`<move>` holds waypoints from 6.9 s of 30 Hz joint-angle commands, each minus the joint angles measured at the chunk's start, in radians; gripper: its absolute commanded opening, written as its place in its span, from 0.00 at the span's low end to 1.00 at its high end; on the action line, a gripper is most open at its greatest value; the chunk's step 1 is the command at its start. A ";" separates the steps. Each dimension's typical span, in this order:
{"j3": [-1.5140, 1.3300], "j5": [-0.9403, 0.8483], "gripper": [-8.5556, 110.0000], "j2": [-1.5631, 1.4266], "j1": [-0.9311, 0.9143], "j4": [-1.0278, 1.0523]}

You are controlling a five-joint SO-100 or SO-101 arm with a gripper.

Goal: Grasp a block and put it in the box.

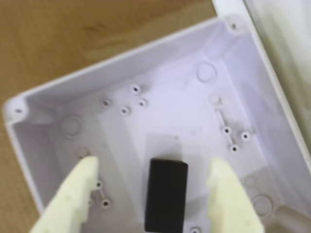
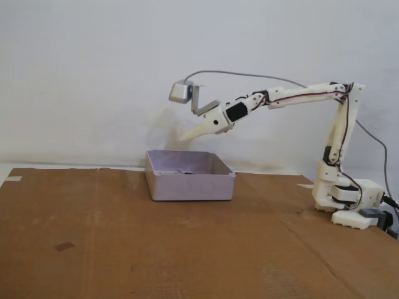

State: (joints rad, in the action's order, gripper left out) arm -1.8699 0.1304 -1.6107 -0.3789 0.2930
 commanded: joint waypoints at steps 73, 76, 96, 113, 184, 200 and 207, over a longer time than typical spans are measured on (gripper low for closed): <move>-0.904 0.005 0.29 -1.496 0.373 -0.035; -0.974 0.008 0.29 -1.577 0.373 -0.035; -1.218 0.009 0.29 -1.798 0.430 -0.035; -1.278 0.008 0.29 -1.798 0.442 0.212; -1.278 -0.002 0.07 -1.790 0.437 1.201; -1.278 -0.002 0.07 -1.790 0.437 1.201; -1.278 -0.002 0.07 -1.790 0.437 1.201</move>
State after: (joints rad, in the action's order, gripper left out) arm -3.1017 0.1212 -3.3778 0.0583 1.3177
